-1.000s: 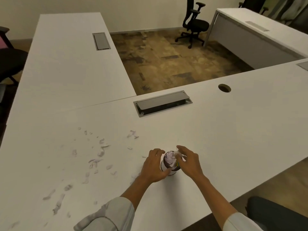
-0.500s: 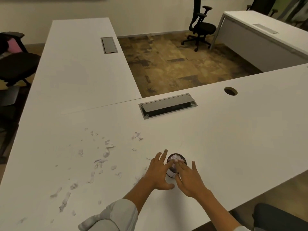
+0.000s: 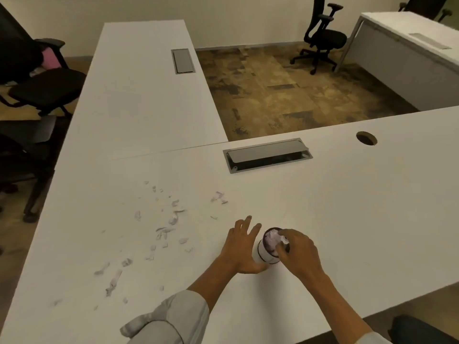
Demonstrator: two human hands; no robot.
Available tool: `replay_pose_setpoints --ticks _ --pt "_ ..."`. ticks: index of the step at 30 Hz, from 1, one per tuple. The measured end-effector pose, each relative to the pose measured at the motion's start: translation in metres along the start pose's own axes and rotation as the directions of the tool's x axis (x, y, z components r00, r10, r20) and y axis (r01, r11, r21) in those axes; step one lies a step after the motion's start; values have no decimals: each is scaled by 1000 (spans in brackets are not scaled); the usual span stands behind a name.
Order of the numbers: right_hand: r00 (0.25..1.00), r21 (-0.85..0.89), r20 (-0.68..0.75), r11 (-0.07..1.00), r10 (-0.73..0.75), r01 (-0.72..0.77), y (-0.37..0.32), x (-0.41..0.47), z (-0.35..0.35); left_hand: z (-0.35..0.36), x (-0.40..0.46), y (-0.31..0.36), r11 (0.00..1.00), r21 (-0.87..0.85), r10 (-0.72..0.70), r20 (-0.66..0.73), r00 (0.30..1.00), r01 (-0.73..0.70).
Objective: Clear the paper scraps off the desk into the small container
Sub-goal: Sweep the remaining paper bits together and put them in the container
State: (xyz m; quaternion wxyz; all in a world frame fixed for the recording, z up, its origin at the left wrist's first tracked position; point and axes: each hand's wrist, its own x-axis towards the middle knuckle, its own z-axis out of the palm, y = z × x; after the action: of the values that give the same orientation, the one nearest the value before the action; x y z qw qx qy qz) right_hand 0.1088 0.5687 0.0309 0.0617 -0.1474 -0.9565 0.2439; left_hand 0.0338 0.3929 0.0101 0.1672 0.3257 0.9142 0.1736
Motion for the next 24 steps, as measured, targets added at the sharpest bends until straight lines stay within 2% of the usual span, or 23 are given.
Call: replay_pose_setpoints --ticks 2,5,8,10,13,16,20,24 --pt "998 46 -48 998 -38 40 -11 7 3 -5 -12 -20 998 3 -66 -37 997 66" --pt "997 130 -33 989 -66 70 -34 20 16 -11 -34 -55 986 -3 -165 -67 984 165" --pt "994 271 47 959 -103 87 -58 34 41 -17 -60 -93 954 0 -301 -65 952 301" --pt "980 298 152 951 -127 77 -73 47 61 -20 -81 -119 914 -18 -407 -45 913 406" --pt "937 232 322 971 -137 63 -93 69 88 -23 -115 -157 830 -11 -558 -32 829 558" --pt "896 155 428 986 -118 56 -110 93 113 -25 -151 -193 717 28 -697 -7 717 697" --pt "873 49 485 999 -38 17 -130 126 141 -27 -195 -239 595 47 -804 32 594 802" --pt "852 -67 522 998 28 8 -148 152 165 -25 -223 -273 513 27 -856 95 509 858"
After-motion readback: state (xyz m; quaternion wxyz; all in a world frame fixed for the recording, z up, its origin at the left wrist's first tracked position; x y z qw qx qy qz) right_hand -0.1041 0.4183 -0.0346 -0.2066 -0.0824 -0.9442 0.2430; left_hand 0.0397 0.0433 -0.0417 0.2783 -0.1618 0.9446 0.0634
